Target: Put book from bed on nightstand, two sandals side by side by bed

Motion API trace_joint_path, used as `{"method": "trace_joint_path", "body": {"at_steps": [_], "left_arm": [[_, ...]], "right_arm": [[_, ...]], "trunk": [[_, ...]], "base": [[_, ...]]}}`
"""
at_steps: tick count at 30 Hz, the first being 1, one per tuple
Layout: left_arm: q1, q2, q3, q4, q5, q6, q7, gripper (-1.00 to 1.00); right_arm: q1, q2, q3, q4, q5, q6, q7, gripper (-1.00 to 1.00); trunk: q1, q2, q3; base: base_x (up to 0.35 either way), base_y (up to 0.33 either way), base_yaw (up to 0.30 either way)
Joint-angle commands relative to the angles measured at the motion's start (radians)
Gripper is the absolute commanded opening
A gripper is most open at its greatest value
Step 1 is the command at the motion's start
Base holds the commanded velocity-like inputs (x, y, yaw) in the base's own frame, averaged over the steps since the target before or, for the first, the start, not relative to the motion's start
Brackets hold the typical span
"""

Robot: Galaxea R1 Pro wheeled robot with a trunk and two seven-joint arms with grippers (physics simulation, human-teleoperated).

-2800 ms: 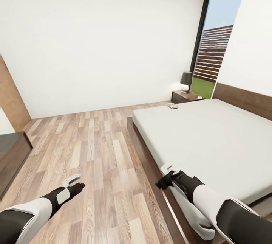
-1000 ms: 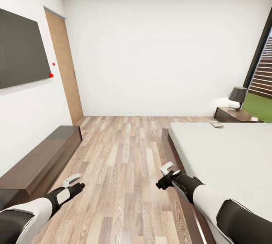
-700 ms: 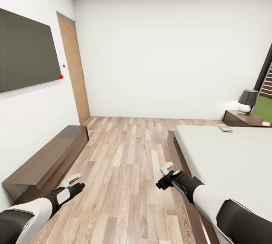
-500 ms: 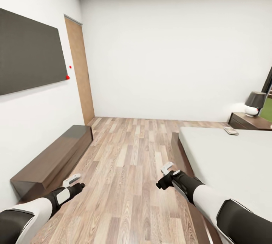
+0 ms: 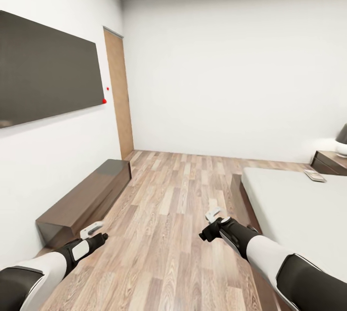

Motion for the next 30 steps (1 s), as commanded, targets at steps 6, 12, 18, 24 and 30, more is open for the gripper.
{"method": "trace_joint_path", "body": {"at_steps": [6, 12, 18, 24, 30], "left_arm": [[-0.001, 0.000, -0.008, 0.001, 0.009, 0.003, 0.000, 1.00], [-0.001, -0.001, -0.008, 0.001, 0.009, 0.003, 0.000, 1.00], [-0.001, -0.001, -0.009, 0.001, 0.009, 0.003, 0.000, 1.00], [-0.001, -0.001, -0.008, 0.001, 0.009, 0.003, 0.000, 1.00], [-0.001, -0.001, -0.008, 0.002, 0.009, 0.002, 0.001, 1.00]], "right_arm": [[-0.001, -0.001, 0.007, -0.001, -0.010, 0.004, 0.000, 1.00], [-0.001, 0.000, 0.007, -0.001, -0.010, 0.005, 0.000, 1.00], [-0.001, 0.001, 0.008, -0.001, -0.010, 0.005, 0.000, 1.00], [-0.001, 0.001, 0.008, -0.001, -0.010, 0.006, 0.000, 1.00], [-0.001, 0.001, 0.008, -0.001, -0.010, 0.006, -0.001, 1.00]], "trunk": [[-0.023, 0.041, 0.020], [-0.046, 0.083, 0.039], [-0.069, 0.125, 0.058], [-0.076, 0.139, 0.064], [-0.076, 0.139, 0.064]], "base": [[0.000, 0.000, 0.073], [0.000, 0.000, 0.017], [0.000, 0.000, 0.004], [0.000, 0.000, 0.000], [0.000, 0.000, 0.000]]}}
